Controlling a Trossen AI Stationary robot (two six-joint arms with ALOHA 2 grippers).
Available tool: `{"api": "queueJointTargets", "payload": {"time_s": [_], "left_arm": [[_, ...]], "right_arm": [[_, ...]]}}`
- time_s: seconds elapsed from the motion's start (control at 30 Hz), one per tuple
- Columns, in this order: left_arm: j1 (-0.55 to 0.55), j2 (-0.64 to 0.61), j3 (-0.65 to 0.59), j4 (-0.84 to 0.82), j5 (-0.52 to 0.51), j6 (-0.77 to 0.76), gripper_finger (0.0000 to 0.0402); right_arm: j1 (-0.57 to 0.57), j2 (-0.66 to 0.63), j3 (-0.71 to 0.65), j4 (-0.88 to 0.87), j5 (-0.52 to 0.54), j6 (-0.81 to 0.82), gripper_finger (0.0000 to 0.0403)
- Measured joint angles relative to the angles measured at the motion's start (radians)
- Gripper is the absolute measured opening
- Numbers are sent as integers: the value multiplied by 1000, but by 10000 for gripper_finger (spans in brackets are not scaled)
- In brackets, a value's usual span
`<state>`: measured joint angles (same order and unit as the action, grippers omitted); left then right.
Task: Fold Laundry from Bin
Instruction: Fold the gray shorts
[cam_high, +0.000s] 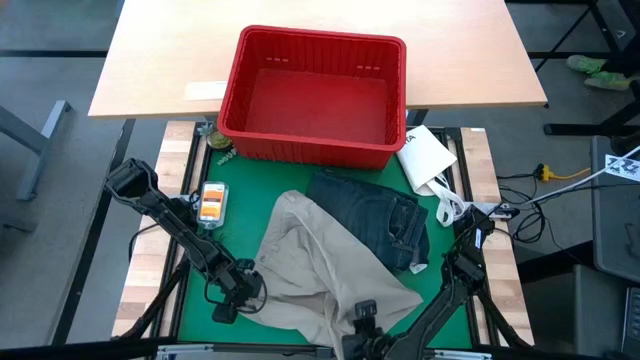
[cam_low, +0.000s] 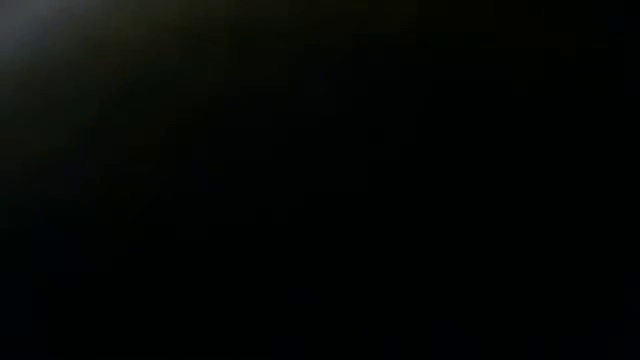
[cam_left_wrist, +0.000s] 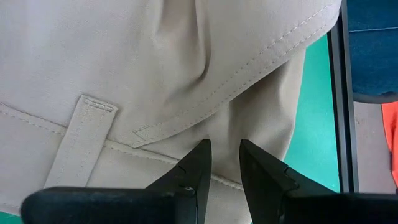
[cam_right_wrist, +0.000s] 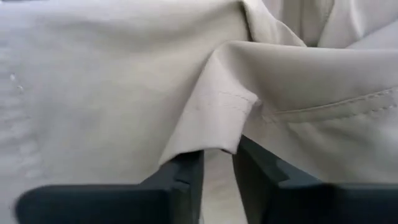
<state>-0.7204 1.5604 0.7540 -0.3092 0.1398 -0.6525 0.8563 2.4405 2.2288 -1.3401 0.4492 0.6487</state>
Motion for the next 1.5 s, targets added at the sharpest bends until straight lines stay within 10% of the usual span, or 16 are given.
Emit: {"api": "queueJointTargets", "payload": {"time_s": [0.4, 0.97, 1.33, 1.5], "left_arm": [[0, 0, 0, 0, 0, 0, 80], [0, 0, 0, 12, 0, 0, 80], [0, 0, 0, 12, 0, 0, 80], [0, 0, 0, 12, 0, 0, 80]], "right_arm": [[-3, 0, 0, 73, -62, 0, 26], [-59, 0, 0, 113, -128, -7, 175], [-59, 0, 0, 109, -118, -53, 13], [-59, -7, 0, 58, -121, -30, 11]]}}
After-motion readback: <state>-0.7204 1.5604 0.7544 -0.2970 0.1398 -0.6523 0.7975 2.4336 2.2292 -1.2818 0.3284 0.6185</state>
